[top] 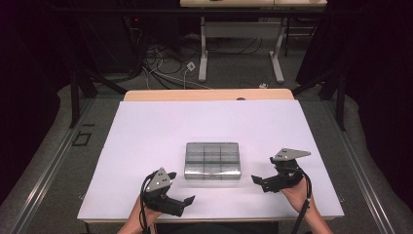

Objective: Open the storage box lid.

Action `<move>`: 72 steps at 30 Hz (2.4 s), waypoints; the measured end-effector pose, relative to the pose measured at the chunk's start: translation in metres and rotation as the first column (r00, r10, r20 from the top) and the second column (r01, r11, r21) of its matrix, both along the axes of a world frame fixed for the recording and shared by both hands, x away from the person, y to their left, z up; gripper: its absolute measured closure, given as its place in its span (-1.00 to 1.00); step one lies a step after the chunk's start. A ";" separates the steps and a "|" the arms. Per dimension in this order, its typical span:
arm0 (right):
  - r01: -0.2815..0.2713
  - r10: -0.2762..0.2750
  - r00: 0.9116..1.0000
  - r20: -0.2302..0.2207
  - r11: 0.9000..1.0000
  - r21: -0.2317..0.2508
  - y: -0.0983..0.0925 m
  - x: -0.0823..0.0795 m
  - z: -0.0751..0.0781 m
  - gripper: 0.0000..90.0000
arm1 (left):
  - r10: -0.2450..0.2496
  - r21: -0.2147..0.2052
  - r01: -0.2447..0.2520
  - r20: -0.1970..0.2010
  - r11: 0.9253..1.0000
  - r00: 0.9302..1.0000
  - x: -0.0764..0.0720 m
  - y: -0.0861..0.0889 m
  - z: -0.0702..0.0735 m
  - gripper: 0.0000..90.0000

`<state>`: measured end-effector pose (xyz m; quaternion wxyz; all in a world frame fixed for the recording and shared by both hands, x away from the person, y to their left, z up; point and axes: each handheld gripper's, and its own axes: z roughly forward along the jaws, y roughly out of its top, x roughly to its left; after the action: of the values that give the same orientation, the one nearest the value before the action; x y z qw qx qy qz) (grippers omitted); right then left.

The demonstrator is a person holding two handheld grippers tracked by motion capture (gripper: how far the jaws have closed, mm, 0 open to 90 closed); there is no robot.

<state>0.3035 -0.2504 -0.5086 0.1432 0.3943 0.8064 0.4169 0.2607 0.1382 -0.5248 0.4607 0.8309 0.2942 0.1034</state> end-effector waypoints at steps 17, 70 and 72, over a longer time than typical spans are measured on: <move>-0.016 0.016 1.000 -0.002 1.000 -0.002 0.003 0.003 -0.001 -1.00 | -0.034 0.011 0.034 -0.027 0.999 0.999 0.001 -0.033 -0.008 -1.00; -0.026 0.026 1.000 -0.006 1.000 -0.005 0.005 0.003 -0.002 -1.00 | 0.083 -0.034 -0.089 -0.127 0.995 0.988 0.017 -0.073 -0.034 0.20; -0.030 0.030 1.000 -0.003 1.000 -0.004 0.005 0.004 -0.002 -1.00 | 0.096 -0.043 -0.101 -0.109 0.994 0.989 0.018 -0.073 -0.035 0.23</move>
<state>0.3070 -0.2449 -0.5107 0.1365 0.3825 0.8131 0.4170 0.2785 0.0656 -0.5600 0.4586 0.8084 0.3616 0.0744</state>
